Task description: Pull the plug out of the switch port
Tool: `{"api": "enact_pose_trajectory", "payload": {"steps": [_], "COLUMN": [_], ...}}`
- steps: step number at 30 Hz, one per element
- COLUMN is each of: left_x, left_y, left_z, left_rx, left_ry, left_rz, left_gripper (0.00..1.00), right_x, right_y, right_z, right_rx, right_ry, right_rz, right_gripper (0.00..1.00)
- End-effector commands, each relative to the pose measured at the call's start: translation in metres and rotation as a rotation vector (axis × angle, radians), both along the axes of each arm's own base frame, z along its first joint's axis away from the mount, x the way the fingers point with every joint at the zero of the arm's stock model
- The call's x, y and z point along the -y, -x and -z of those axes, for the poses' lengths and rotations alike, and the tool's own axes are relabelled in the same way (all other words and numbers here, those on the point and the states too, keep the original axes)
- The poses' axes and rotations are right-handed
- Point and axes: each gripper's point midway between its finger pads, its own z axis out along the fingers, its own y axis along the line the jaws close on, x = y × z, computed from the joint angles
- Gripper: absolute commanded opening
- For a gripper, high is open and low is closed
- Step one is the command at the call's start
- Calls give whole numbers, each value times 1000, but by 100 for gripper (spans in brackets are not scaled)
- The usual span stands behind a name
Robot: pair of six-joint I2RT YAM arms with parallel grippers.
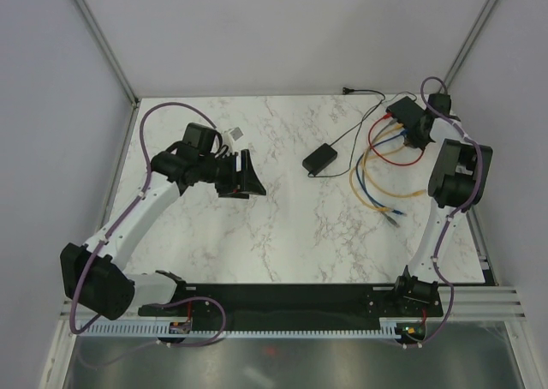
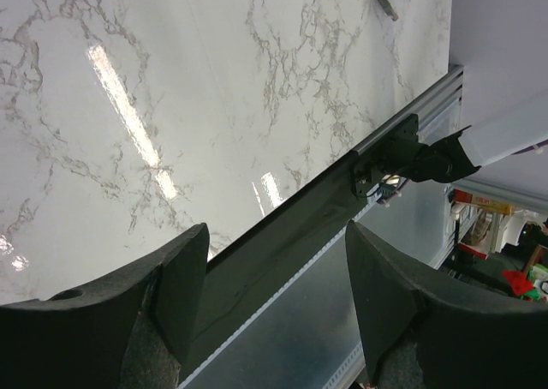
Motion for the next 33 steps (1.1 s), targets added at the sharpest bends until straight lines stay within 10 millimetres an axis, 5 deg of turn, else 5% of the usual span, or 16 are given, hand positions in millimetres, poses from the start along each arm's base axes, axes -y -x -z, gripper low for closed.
{"api": "enact_pose_trajectory", "payload": {"steps": [1,14,19,29,30,31,33], "left_x": [5,23,30,68,74,79,85], "left_y": [-10,-24,-25,-28,-26,-26,-24], "left_z": [-12,-11,-11,-13,-13,-11,-12], "left_rx": [55,34,26,4,-2,-19,-29], "left_ry": [8,25,41,123,130,131,138], "left_rz": [38,74,72,106,115,121,134], "left_gripper": [72,72,72,72,72,72,72], "right_x": [-26,-153,-196,-222,-222,-221,-216], "right_y": [24,98,105,131,136,137,139], "right_z": [-8,0,-17,-37,-37,-38,-43], "right_rx": [-32,-8,64,47,37,43,57], "right_ry": [-62,-409,-469,-410,-400,-372,-322], "right_rz": [29,221,188,-91,-114,-157,-197], "right_gripper": [0,0,0,0,3,18,32]}}
